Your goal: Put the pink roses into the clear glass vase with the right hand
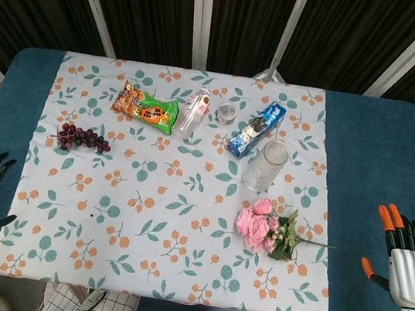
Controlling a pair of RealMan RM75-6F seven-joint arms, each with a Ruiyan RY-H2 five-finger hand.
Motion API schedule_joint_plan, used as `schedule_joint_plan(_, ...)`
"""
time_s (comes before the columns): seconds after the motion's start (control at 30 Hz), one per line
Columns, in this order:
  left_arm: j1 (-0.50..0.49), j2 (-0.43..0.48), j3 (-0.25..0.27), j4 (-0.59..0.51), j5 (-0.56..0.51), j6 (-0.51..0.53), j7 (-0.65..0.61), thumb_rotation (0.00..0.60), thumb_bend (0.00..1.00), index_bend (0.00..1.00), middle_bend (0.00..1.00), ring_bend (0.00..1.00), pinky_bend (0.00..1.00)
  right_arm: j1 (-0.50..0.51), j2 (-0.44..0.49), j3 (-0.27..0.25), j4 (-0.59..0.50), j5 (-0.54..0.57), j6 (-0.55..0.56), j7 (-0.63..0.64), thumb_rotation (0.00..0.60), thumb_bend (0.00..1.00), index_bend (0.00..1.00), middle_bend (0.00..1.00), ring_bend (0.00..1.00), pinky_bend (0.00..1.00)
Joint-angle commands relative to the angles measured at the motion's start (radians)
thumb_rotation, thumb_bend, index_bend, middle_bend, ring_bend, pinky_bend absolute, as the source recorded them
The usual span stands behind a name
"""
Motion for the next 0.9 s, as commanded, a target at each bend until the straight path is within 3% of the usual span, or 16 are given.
schedule_joint_plan(0.03, -0.001, -0.001, 0.000, 0.001, -0.002, -0.003, 0.003, 0.600, 0.00, 0.00, 0.00, 0.00, 0.00, 0.001, 0.000, -0.001, 0.001, -0.003, -0.001, 0.006, 0.600, 0.31, 0.00, 0.00, 0.00, 0.00)
schedule_joint_plan(0.63, -0.002, -0.006, -0.001, 0.007, 0.004, -0.001, 0.004, 0.600, 0.00, 0.00, 0.00, 0.00, 0.00, 0.007, -0.010, 0.007, 0.001, -0.012, 0.007, 0.025, 0.600, 0.31, 0.00, 0.00, 0.00, 0.00)
schedule_joint_plan(0.9, -0.001, -0.001, 0.000, 0.003, 0.006, -0.002, -0.005, 0.600, 0.00, 0.00, 0.00, 0.00, 0.00, 0.019, -0.006, -0.015, -0.045, -0.040, -0.020, 0.017, 0.600, 0.31, 0.00, 0.00, 0.00, 0.00)
